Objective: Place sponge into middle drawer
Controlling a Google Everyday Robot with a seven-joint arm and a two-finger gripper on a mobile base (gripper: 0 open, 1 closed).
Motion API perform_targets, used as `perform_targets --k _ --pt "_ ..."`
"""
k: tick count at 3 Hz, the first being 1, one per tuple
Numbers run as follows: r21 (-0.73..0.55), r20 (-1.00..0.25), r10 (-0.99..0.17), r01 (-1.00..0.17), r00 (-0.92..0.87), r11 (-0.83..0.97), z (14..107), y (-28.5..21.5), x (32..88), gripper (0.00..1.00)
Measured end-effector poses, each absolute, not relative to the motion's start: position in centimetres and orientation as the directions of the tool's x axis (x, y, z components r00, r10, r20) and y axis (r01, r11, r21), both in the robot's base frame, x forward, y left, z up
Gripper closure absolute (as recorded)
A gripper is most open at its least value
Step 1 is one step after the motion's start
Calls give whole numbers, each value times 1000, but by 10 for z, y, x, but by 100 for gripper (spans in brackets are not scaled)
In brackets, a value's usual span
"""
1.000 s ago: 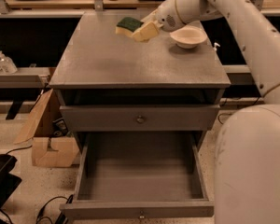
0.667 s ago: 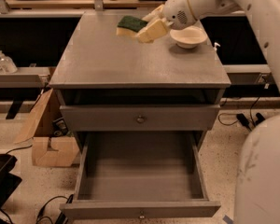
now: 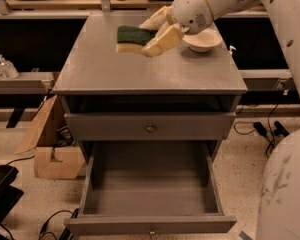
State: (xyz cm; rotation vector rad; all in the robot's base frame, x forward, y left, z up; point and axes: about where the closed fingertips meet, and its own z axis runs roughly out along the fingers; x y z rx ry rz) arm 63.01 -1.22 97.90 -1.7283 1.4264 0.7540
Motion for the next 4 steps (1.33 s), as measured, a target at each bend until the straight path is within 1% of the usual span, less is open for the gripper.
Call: perform_targets --k 1,2,3,4 --pt "-170 -814 -539 -976 216 -135 973 -13 620 100" --pt "-171 -815 -538 -977 214 -130 974 -12 622 100" --pt "-148 -810 -555 -982 189 -118 960 -8 620 100" --pt "-163 -820 -550 -986 161 -45 963 -13 598 100"
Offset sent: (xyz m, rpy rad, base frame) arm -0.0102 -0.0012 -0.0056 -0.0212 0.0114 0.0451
